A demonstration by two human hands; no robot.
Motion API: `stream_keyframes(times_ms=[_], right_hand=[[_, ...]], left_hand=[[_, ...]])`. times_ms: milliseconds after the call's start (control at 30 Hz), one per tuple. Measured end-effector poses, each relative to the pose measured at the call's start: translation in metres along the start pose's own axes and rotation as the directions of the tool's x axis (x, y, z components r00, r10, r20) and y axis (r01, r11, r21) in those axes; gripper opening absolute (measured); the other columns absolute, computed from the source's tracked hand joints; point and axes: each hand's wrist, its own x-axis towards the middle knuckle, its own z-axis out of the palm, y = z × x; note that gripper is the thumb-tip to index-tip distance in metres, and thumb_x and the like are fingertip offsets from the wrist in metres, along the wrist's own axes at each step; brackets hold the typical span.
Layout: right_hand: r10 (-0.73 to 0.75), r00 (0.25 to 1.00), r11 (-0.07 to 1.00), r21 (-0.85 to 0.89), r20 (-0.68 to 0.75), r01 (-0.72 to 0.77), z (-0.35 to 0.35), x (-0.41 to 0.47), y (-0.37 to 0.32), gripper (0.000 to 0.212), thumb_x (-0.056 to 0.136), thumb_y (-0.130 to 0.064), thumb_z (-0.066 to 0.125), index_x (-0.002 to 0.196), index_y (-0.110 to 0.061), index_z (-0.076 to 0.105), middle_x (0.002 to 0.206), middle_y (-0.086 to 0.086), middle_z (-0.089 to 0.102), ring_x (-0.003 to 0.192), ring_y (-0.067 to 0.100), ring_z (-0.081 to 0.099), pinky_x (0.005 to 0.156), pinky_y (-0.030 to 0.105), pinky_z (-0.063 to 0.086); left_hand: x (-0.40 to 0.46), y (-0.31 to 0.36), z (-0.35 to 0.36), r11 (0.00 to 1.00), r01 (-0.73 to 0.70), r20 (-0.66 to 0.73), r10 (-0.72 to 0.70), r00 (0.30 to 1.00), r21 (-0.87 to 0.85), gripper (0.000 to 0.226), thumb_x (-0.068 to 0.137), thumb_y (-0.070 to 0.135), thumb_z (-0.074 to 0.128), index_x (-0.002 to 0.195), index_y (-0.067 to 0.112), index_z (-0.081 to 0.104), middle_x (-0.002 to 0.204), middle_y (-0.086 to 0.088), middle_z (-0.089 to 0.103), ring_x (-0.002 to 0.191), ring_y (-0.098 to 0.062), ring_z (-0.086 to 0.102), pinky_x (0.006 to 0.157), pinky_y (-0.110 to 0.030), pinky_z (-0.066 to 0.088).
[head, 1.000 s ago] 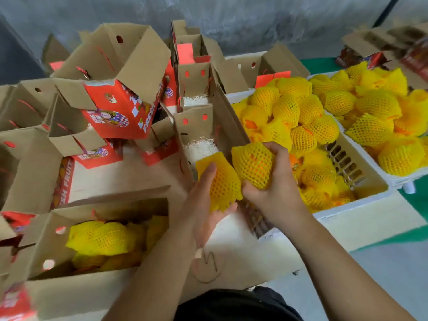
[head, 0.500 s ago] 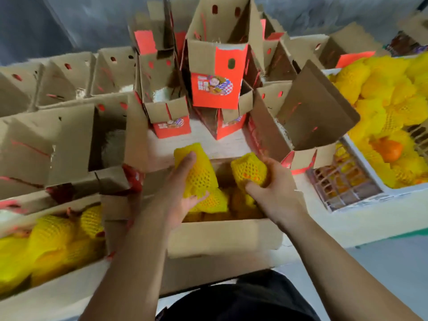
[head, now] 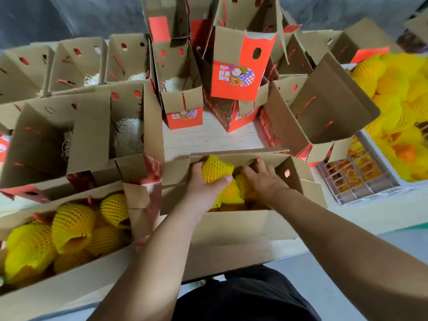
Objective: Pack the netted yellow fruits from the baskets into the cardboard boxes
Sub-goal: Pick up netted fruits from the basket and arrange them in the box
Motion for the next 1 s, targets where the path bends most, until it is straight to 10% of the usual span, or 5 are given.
stream_keyframes(times_ms=[200, 467, 700, 833, 1000], right_hand=[[0.136, 0.906, 0.894, 0.445, -0.4, 0.063, -0.004, -0.044, -0.005, 0.054, 0.082, -0.026, 0.072, 0.133, -0.026, 0.054, 0.121, 0.004, 0.042, 0.117, 0.032, 0.045, 0.103, 0.04, 0.04], [-0.256, 0.92, 0.587, 0.709, -0.296, 0.391, -0.006, -0.056, -0.02, 0.096, 0.079, -0.005, 0.077, 0.149, -0.049, 0.028, 0.133, -0.045, 0.042, 0.126, -0.004, 0.05, 0.096, 0.01, 0.044], [0.065, 0.894, 0.656, 0.694, -0.443, 0.296, 0.004, -0.052, -0.013, 0.073, 0.07, -0.028, 0.088, 0.127, -0.034, 0.043, 0.119, -0.006, 0.052, 0.11, 0.005, 0.052, 0.092, 0.024, 0.049], [0.226, 0.865, 0.558, 0.788, -0.448, 0.263, -0.002, -0.051, -0.011, 0.081, 0.076, -0.026, 0.087, 0.141, -0.037, 0.041, 0.133, -0.004, 0.05, 0.122, 0.006, 0.048, 0.102, 0.027, 0.043], [0.219, 0.94, 0.449, 0.882, -0.262, 0.141, -0.006, -0.05, -0.006, 0.068, 0.07, -0.034, 0.085, 0.128, -0.039, 0.051, 0.128, 0.003, 0.057, 0.117, 0.018, 0.059, 0.102, 0.047, 0.051]], left_hand=[[0.009, -0.009, 0.01, 0.979, 0.021, 0.044, -0.031, 0.999, 0.203, 0.078, 0.081, 0.038, 0.085, 0.143, 0.027, 0.039, 0.127, -0.002, 0.06, 0.116, -0.025, 0.059, 0.102, -0.043, 0.051], [-0.003, 0.01, 0.009, 0.895, -0.089, 0.276, -0.04, 0.96, 0.438, 0.061, 0.078, 0.067, 0.07, 0.123, 0.052, 0.032, 0.101, 0.027, 0.053, 0.083, 0.004, 0.058, 0.066, -0.022, 0.04], [0.015, 0.028, 0.003, 0.963, 0.085, 0.152, -0.127, 0.98, 0.256, 0.036, 0.1, 0.04, 0.04, 0.111, 0.017, 0.065, 0.121, -0.012, 0.068, 0.111, -0.029, 0.066, 0.088, -0.034, 0.057], [0.021, 0.017, 0.018, 0.753, 0.008, 0.346, -0.311, 0.885, 0.658, 0.026, 0.104, 0.029, 0.046, 0.11, 0.012, 0.065, 0.106, -0.009, 0.07, 0.097, -0.026, 0.067, 0.081, -0.034, 0.055], [0.021, 0.003, 0.023, 0.518, -0.172, 0.282, -0.142, 0.949, 0.838, 0.019, 0.102, 0.022, 0.05, 0.114, 0.012, 0.061, 0.126, -0.015, 0.065, 0.112, -0.034, 0.061, 0.083, -0.033, 0.045]])
